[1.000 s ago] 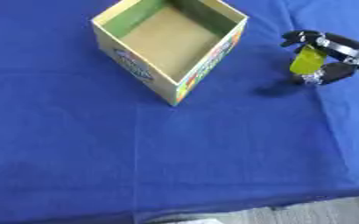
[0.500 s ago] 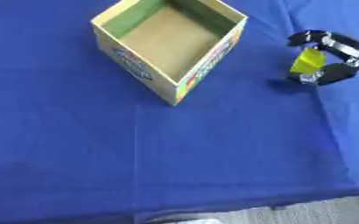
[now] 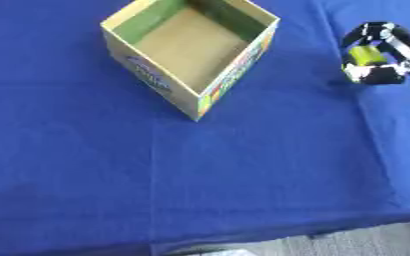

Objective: Pick up objects on the table and place them in the box.

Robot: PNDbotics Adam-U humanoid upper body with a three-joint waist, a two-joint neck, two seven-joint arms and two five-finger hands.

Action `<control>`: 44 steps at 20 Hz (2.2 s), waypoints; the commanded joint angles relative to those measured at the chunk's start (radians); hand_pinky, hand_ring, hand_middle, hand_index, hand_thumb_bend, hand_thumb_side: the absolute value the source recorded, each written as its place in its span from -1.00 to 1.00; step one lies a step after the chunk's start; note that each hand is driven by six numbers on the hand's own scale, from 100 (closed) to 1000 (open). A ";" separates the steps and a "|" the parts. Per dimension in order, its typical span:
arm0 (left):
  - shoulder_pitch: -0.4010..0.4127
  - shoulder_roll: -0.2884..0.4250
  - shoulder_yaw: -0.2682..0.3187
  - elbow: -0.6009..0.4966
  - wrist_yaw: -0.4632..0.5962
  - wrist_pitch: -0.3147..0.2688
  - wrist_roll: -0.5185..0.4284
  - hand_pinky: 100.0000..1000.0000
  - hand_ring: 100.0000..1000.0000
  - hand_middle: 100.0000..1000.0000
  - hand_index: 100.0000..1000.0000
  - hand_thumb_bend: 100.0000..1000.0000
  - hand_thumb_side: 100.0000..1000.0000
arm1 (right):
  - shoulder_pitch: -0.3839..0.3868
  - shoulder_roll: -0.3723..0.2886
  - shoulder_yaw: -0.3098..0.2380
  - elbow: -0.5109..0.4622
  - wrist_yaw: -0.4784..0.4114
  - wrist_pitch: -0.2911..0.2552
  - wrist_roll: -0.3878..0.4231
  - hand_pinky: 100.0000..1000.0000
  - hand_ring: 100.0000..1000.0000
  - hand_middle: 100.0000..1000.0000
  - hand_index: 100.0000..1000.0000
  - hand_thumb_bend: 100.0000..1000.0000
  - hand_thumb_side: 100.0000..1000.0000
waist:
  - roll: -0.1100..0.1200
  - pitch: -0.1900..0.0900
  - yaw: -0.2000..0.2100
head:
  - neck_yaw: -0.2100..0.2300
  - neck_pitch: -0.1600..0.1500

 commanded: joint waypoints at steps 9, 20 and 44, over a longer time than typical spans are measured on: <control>-0.003 0.009 0.005 -0.010 0.006 0.003 0.003 0.01 0.35 -0.06 0.19 -0.64 0.90 | -0.012 -0.033 0.003 -0.027 -0.094 -0.022 -0.028 -1.00 -0.49 -0.51 -0.64 -0.76 -0.95 | -0.005 -0.029 -0.008 | 0.000 0.005; 0.001 0.014 0.005 -0.005 0.010 0.006 0.001 0.01 0.35 -0.06 0.19 -0.63 0.88 | -0.058 -0.063 0.010 -0.137 -0.206 0.012 0.021 -1.00 -0.50 -0.52 -0.64 -0.75 -1.00 | -0.026 -0.070 -0.009 | -0.006 0.005; -0.058 0.008 -0.037 -0.019 0.039 0.016 -0.045 0.02 0.36 -0.06 0.19 -0.61 0.86 | -0.372 0.049 0.211 -0.177 -0.151 0.011 0.232 -0.99 -0.26 -0.32 -0.43 -1.00 -0.46 | -0.072 -0.075 0.197 | -0.195 -0.068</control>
